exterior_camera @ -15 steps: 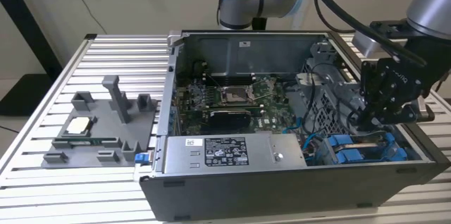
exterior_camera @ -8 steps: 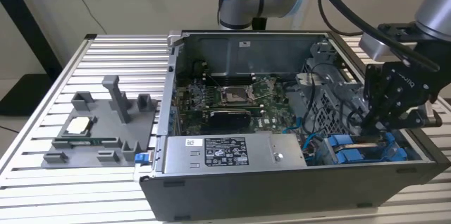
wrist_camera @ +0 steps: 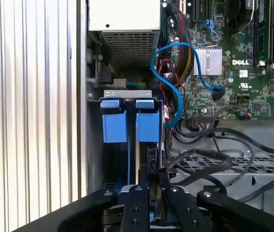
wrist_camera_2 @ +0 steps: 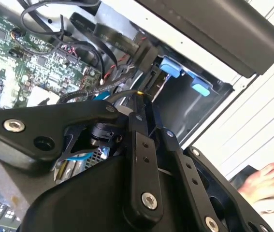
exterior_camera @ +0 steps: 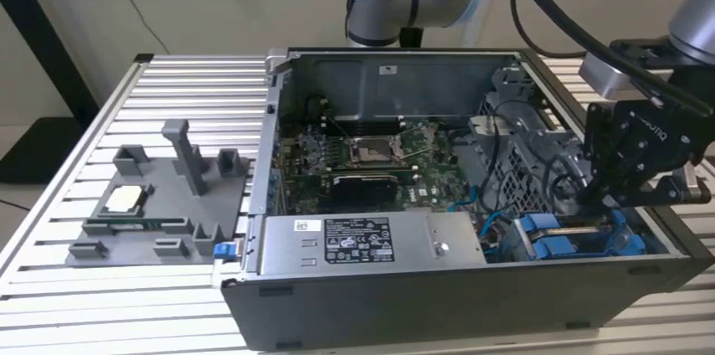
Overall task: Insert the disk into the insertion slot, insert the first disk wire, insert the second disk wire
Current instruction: 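Insert the first disk wire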
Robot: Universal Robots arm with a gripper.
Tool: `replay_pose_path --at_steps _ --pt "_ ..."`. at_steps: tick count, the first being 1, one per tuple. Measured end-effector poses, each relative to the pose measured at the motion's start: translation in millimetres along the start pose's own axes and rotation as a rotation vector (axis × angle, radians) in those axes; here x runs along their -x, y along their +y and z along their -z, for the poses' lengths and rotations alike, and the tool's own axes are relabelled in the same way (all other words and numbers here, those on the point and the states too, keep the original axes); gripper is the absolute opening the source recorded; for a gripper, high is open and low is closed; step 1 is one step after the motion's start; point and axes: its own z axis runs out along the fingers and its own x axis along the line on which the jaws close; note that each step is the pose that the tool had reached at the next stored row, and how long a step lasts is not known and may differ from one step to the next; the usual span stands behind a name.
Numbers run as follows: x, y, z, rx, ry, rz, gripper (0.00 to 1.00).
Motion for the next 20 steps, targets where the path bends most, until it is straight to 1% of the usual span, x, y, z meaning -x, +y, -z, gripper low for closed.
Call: replay_pose_path --at_steps 3,8,11,15,18,20 --pt "0.1 -4.3 -0.6 0.0 -0.0001 0.0 0.19" --pt "0.2 -6.9 -3.1 -0.0001 0.0 0.0 0.19" --pt "0.2 -7.3 -4.4 -0.0014 0.0005 0.0 0.19" --pt "0.3 -7.6 -9.3 -0.0042 -0.0002 0.0 0.19" --pt "0.8 -7.6 -12.6 -0.0064 0.0018 0.0 0.19" --pt "1.1 -7.7 -14.0 -0.0064 -0.0012 0.0 0.19"
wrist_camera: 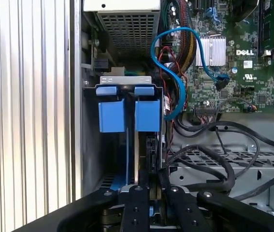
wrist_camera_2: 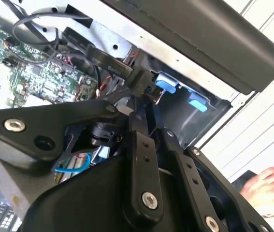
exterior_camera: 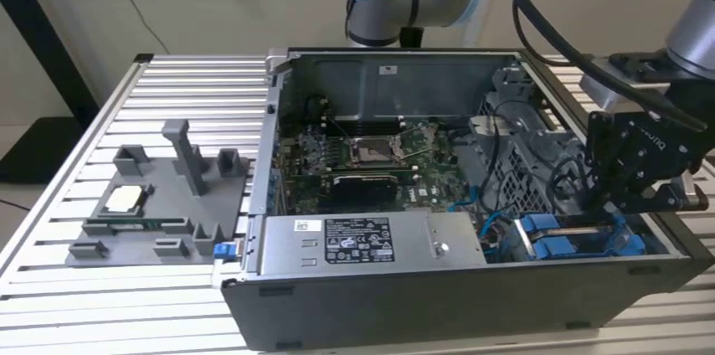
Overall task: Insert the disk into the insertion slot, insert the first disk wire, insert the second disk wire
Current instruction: 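Insert the first disk wire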
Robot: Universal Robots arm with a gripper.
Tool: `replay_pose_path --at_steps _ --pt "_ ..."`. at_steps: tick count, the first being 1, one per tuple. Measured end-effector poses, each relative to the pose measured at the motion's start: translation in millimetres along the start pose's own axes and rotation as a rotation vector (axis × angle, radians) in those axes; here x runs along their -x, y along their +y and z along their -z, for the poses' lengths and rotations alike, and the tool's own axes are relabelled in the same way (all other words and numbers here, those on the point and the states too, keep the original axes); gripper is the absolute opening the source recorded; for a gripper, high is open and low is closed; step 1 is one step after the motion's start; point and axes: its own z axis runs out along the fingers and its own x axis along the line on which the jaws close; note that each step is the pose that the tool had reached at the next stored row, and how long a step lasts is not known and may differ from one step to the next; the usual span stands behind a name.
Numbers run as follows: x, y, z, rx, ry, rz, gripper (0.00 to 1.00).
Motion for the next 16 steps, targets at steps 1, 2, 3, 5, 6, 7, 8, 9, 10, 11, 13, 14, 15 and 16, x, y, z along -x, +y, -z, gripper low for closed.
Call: replay_pose_path --at_steps 1,2,3,5,6,7,8,9,10,11,13,14,15,16 --pt "-0.2 0.1 1.4 0.0001 -0.0004 0.0 0.2" --pt "-0.2 0.2 5.6 0.0002 -0.0011 0.0 0.2" --pt "-0.2 0.4 10.6 0.0 0.0003 0.0 0.2" --pt "-0.3 0.8 20.0 0.0001 0.0005 0.0 0.27" --pt "-0.3 1.0 24.3 0.0001 0.0006 0.0 0.27" --pt "-0.3 1.0 28.6 0.0 0.001 0.0 0.27" --pt "-0.4 1.2 32.2 0.0 0.0008 0.0 0.27" --pt "-0.4 1.3 35.8 0.0 0.0007 0.0 0.27" --pt "-0.5 1.4 39.8 0.0 0.0009 0.0 0.27" --pt "-0.6 1.6 43.6 0.0 0.0007 0.0 0.27" --pt "-0.7 1.8 50.2 0.0 0.0009 0.0 0.27" --pt "-0.8 2.0 53.4 0.0 0.0008 0.0 0.27" --pt "-0.9 2.1 56.1 0.0 0.0007 0.0 0.27" --pt "-0.9 2.1 57.6 0.0001 0.0007 0.0 0.27"
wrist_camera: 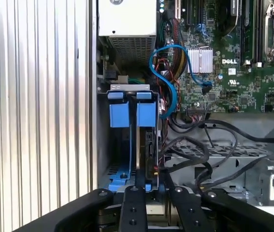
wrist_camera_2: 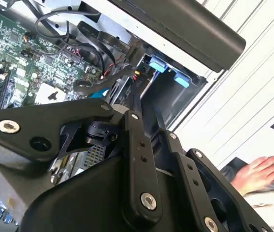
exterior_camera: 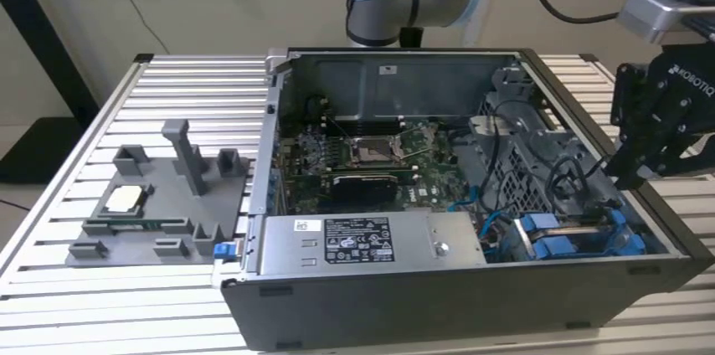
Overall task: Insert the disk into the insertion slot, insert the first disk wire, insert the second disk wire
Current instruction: 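Insert the first disk wire, then insert the second disk wire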
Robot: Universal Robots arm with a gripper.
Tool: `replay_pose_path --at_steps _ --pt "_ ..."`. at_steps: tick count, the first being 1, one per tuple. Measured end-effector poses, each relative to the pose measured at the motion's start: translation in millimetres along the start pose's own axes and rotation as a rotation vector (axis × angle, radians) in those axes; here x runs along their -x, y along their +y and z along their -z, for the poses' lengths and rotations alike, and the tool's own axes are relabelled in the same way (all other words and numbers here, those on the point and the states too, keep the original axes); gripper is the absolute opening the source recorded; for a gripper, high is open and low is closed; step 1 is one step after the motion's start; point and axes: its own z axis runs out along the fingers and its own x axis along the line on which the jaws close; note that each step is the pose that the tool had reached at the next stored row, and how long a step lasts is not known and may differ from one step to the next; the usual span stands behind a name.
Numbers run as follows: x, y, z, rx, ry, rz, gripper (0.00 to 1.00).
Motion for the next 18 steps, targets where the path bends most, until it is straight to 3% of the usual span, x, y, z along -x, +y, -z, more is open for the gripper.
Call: replay_pose_path --at_steps 11,18 --pt "0.0 -0.8 0.6 -0.0001 -0.0001 0.0 0.27" --pt "0.2 -10.3 0.7 0.0001 -0.0006 0.0 0.27"
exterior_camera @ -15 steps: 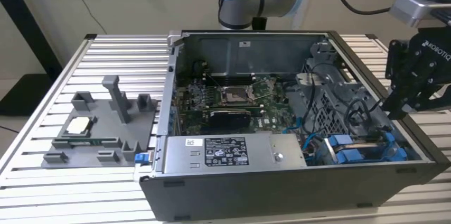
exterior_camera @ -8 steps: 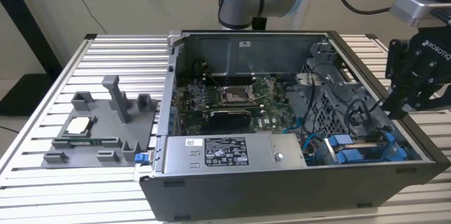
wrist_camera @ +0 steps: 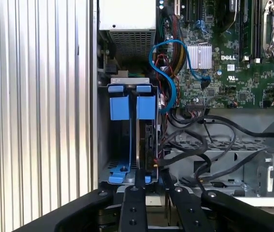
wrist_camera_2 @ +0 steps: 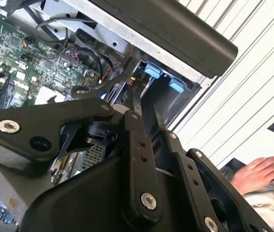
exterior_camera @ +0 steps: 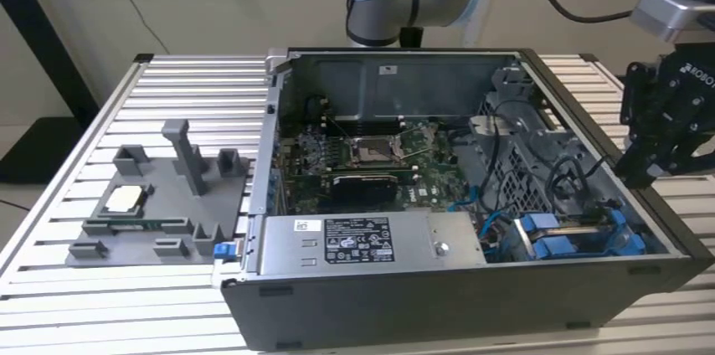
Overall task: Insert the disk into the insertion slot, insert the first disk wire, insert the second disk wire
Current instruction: 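Insert the second disk wire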
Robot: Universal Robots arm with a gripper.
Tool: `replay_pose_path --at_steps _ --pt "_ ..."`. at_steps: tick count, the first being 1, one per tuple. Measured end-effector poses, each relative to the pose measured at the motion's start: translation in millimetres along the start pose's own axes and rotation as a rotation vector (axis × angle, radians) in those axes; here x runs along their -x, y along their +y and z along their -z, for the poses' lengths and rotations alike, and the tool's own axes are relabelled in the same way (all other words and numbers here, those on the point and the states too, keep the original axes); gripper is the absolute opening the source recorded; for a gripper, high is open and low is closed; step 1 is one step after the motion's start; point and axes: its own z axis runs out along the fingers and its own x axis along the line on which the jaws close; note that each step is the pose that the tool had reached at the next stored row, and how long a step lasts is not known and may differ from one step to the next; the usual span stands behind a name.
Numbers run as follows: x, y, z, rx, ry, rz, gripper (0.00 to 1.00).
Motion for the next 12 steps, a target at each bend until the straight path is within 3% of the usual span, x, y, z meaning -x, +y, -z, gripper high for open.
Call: replay_pose_path --at_steps 6,8,10,12 --pt "2.0 -2.2 0.4 0.0 -0.0007 -0.001 0.27" --pt "4.3 -2.7 0.5 0.0001 -0.0057 0.0 0.27" --pt "5.4 -4.4 0.4 0.0004 -0.0215 0.0 0.27" --pt "6.0 -8.5 0.3 0.0008 -0.0451 0.001 0.27"
